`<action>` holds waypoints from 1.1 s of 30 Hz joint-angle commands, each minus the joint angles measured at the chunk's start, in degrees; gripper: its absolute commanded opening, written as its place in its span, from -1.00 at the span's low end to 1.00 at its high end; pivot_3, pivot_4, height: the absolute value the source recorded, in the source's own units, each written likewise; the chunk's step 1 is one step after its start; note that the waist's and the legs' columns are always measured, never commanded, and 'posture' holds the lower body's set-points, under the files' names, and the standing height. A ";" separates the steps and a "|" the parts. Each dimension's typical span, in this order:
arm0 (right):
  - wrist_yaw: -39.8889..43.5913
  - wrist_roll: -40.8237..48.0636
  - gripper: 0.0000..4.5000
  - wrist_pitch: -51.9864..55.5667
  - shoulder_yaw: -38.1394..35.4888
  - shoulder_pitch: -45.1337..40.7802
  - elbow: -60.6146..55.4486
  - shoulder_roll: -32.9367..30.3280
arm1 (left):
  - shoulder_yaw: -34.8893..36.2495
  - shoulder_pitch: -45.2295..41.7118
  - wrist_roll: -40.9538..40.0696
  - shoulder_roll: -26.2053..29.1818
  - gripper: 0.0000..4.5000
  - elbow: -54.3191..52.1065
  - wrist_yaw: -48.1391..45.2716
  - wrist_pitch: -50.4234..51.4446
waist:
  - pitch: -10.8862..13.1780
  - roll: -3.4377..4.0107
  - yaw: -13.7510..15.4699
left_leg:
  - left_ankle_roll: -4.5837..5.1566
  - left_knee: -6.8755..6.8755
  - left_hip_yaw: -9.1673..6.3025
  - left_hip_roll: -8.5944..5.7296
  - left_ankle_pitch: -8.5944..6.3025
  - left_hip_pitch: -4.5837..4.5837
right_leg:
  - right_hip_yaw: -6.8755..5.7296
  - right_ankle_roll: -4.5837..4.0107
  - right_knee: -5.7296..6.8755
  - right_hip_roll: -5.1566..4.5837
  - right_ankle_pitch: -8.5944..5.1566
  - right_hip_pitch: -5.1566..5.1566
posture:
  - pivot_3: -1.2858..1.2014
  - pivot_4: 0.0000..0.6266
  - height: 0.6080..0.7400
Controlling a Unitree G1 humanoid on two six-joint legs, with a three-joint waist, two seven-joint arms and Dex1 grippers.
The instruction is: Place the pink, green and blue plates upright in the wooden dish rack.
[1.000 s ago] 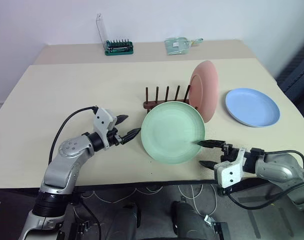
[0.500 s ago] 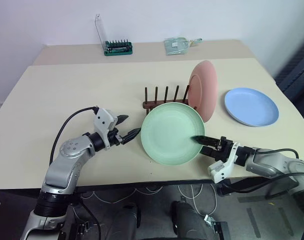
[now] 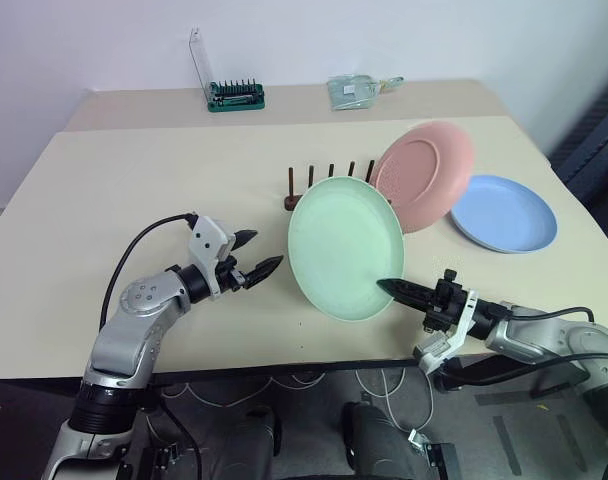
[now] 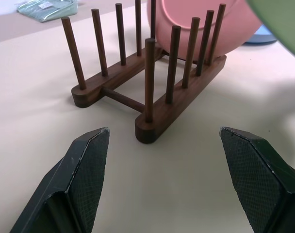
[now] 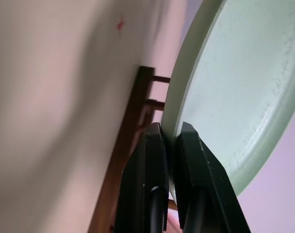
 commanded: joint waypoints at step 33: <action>44.54 106.11 -0.97 86.73 -10.36 -32.22 -11.13 20.00 | 4.30 1.53 0.09 2.12 0.67 0.89 1.03 -2.61 | 0.03 0.04 -0.03 | 0.04 -0.01 -0.21 0.00 -0.02 -0.05 | -0.15 0.03 0.02 0.01 0.03 -0.03 | 0.03 -0.52 1.00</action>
